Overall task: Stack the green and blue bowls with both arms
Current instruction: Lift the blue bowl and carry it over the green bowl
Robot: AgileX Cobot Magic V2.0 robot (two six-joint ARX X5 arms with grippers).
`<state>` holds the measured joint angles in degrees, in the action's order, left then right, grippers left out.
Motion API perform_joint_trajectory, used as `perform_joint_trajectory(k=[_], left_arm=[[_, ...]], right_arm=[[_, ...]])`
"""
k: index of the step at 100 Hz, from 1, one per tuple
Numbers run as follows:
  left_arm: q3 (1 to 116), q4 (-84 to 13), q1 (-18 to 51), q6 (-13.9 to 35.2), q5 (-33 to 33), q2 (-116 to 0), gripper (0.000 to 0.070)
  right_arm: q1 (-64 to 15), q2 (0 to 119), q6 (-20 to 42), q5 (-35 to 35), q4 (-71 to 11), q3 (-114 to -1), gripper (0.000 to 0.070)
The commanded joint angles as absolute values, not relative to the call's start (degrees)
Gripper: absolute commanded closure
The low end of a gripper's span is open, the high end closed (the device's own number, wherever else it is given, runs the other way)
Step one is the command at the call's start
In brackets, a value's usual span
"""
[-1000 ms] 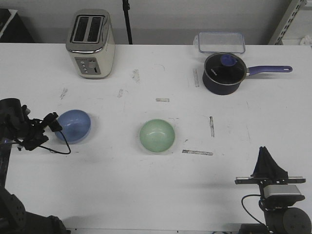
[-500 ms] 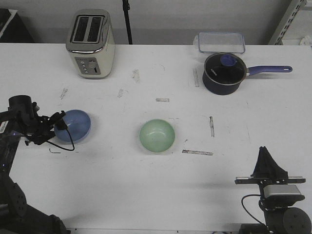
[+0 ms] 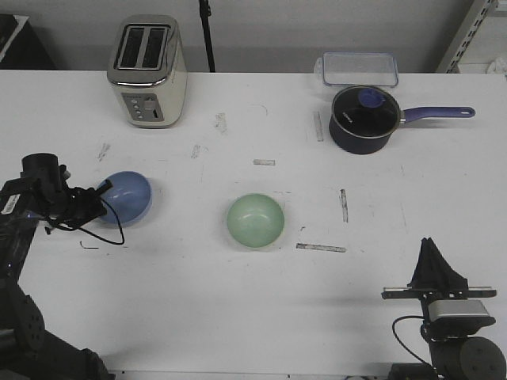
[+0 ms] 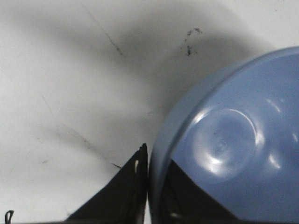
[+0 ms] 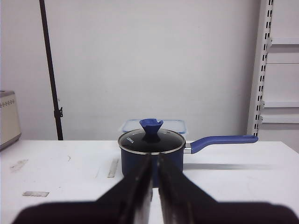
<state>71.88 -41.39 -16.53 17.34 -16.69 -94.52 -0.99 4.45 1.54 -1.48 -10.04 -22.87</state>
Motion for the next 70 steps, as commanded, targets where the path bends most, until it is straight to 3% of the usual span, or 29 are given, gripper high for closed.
perform_joint_trajectory(k=[1,36,70], left_arm=[[74.06,-42.87,-15.75,17.23,-17.04,-94.74,0.0699],[89.78,-51.42,-5.69,17.26,-17.04,-93.89,0.0699],[92.03,-46.98,14.68,20.58,-16.03,-95.04,0.0699]], right_arm=[[-0.95,4.21,2.11,-1.48,-9.45,-23.2,0.0686],[-0.95,4.21,2.11,-1.48,-9.45,-23.2,0.0686],[-0.95,4.21,2.11,-1.48,-9.45,-23.2,0.0687]])
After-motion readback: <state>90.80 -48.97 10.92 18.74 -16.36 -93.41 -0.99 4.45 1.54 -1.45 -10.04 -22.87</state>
